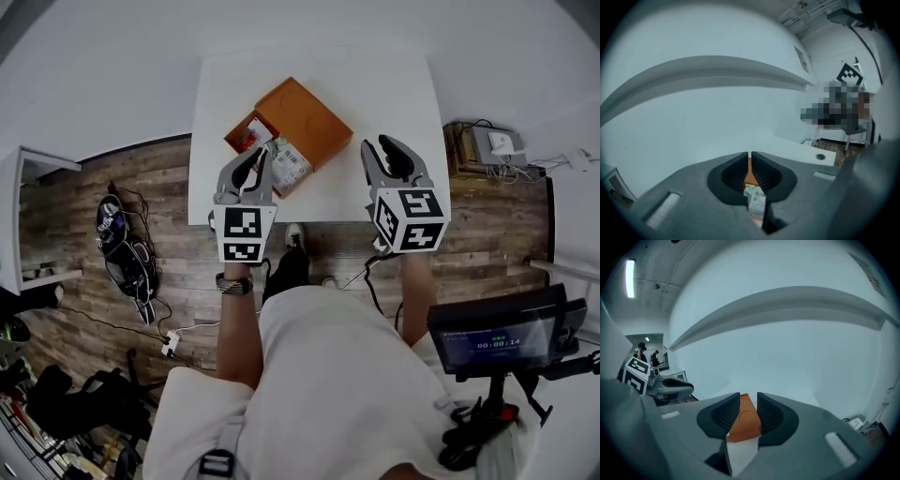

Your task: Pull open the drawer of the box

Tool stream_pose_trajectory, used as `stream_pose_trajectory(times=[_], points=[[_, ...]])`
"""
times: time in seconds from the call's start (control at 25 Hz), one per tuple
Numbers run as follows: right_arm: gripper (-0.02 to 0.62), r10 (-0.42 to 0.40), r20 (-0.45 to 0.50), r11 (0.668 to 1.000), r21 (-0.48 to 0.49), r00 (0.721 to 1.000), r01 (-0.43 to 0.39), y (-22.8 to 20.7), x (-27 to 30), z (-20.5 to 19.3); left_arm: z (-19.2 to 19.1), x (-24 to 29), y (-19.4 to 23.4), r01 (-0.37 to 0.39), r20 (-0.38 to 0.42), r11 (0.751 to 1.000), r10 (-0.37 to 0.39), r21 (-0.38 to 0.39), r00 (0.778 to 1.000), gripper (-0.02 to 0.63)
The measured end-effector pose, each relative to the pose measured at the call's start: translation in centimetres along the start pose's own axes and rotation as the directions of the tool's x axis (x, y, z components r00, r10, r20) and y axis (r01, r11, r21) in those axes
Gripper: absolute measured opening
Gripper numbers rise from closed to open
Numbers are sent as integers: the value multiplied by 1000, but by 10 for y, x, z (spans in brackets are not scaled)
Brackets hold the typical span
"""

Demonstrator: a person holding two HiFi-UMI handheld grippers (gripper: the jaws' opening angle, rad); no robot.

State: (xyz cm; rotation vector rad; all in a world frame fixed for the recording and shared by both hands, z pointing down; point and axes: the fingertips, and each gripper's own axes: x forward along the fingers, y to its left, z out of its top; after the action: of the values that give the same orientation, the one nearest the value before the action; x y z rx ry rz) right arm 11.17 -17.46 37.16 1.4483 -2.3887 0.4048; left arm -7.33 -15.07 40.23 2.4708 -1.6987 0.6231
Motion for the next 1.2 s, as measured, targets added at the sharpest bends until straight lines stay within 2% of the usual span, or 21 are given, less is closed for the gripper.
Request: stream_pose_trajectory(times=[0.16,0.28,0.44,0.72,0.92,1.2], points=[[55,-5,28,1000,-22,1000,6,0,-2,15,25,1,-3,5,57,1000,-7,25,998,23],[44,3,49,1000,-29,999,-2,5,-10,25,47,-8,-10,5,102,999,-9,47,995,23],[29,11,120,999,-52,993,-5,9,-62,41,83,-50,-44,-17,167,997,4,73,986,6],[4,35,228,995,-97,973,-13,18,-110,76,121,-92,-69,-51,251,994,26,96,968,6],[3,63,275,991,-131,959,-28,26,-135,89,140,-116,-80,-82,304,992,49,97,951,6],[2,75,288,981,-196,955,-18,61,-152,102,145,-153,-63,-111,342,991,79,75,936,6]])
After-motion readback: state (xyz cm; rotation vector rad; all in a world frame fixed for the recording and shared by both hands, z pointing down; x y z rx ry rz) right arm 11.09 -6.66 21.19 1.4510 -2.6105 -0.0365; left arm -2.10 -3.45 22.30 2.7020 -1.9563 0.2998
